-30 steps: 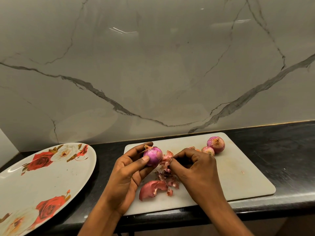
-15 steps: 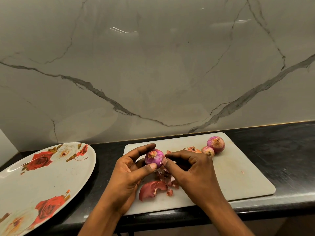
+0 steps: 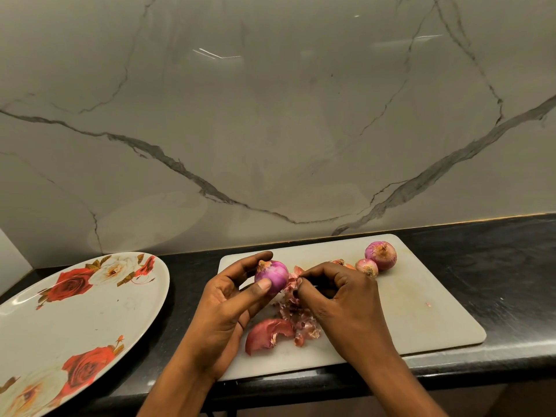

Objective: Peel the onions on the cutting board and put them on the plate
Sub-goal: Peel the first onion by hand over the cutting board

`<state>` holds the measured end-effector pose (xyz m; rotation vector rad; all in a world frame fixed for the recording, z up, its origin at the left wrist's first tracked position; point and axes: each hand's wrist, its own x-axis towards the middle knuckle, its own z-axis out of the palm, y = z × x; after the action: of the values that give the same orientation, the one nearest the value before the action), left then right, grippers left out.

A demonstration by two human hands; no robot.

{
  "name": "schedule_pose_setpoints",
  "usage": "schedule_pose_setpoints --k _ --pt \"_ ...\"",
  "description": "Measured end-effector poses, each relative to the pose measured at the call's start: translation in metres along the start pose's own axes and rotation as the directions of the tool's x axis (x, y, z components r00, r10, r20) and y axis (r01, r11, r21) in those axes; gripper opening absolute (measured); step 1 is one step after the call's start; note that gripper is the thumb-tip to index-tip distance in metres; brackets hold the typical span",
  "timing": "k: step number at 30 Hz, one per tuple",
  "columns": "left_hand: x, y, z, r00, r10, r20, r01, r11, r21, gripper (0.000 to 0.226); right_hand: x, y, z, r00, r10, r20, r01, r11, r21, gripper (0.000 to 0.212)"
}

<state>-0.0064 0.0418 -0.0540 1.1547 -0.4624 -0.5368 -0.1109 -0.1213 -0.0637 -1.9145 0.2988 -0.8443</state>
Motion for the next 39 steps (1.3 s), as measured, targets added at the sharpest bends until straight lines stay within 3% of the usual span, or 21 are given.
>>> schedule_pose_setpoints --k 9,13,23,35,39 --pt "0.0023 0.0016 0.0018 0.999 -0.032 -0.010 0.031 0.993 -0.113 0.043 0.0001 0.0035 -0.0010 0.999 0.023 -0.045 -0.024 1.000 -0.010 0.013" --pt "0.0027 0.0002 0.0017 0.999 -0.030 -0.011 0.029 0.997 -0.070 0.044 0.0003 0.0047 0.0003 1.000 0.020 -0.018 -0.020 0.999 0.025 0.020" --pt "-0.0005 -0.0007 0.0006 0.999 -0.009 0.048 0.005 0.998 0.069 0.046 0.0026 0.0022 -0.0005 0.998 -0.027 0.052 0.019 0.990 0.143 0.016" --pt "0.0005 -0.0008 -0.0014 0.998 -0.024 0.056 0.021 0.998 0.059 0.041 0.0031 0.0048 -0.0009 0.999 -0.010 0.052 0.001 0.986 0.167 0.015" --pt "0.0019 0.0002 -0.0002 0.998 -0.040 0.043 0.040 0.999 -0.004 0.037 0.0023 0.0051 -0.0018 0.999 -0.027 0.045 0.021 0.993 0.119 0.024"
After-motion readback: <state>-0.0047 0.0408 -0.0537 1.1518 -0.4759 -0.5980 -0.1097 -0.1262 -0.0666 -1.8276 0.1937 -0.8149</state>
